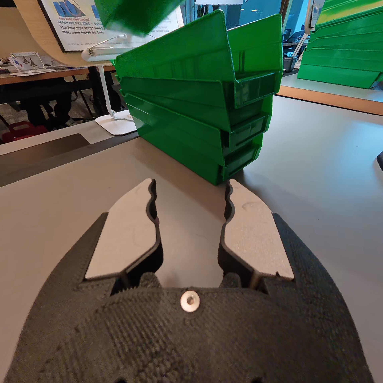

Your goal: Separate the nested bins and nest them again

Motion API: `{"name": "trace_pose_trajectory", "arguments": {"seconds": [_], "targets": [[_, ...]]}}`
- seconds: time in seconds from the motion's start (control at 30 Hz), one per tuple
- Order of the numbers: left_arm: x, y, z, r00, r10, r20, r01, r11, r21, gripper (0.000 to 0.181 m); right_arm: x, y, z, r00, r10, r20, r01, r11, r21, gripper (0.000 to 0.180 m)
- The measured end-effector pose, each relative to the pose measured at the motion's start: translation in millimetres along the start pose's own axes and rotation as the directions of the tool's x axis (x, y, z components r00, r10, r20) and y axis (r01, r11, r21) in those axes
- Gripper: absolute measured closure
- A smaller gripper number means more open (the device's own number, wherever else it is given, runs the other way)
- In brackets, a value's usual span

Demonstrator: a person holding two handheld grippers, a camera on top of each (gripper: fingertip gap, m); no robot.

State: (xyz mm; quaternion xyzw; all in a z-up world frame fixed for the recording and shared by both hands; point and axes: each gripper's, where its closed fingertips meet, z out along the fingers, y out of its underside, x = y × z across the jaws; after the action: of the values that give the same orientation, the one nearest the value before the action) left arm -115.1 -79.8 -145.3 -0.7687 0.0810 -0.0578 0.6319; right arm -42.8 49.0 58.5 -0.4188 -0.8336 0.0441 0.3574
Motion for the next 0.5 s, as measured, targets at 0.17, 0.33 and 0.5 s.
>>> {"name": "trace_pose_trajectory", "arguments": {"seconds": [0.17,0.33,0.5], "targets": [[0.1,-1.7,-1.6,1.000,0.027,0.014,-0.027,1.000,0.005,0.117,-6.0,27.1,-27.9,0.991,-0.066,-0.119,0.061,0.997,-0.048,0.149],[1.4,-0.3,-0.6,0.997,0.067,0.031,-0.067,0.998,-0.006,0.117,-44.7,91.7,-29.3,0.973,-0.135,-0.189,0.107,0.982,-0.154,0.148],[6.1,1.6,0.7,0.996,0.082,0.023,-0.081,0.997,-0.016,0.117,-95.9,166.9,-2.0,0.969,-0.155,-0.192,0.106,0.964,-0.243,0.148]]}}
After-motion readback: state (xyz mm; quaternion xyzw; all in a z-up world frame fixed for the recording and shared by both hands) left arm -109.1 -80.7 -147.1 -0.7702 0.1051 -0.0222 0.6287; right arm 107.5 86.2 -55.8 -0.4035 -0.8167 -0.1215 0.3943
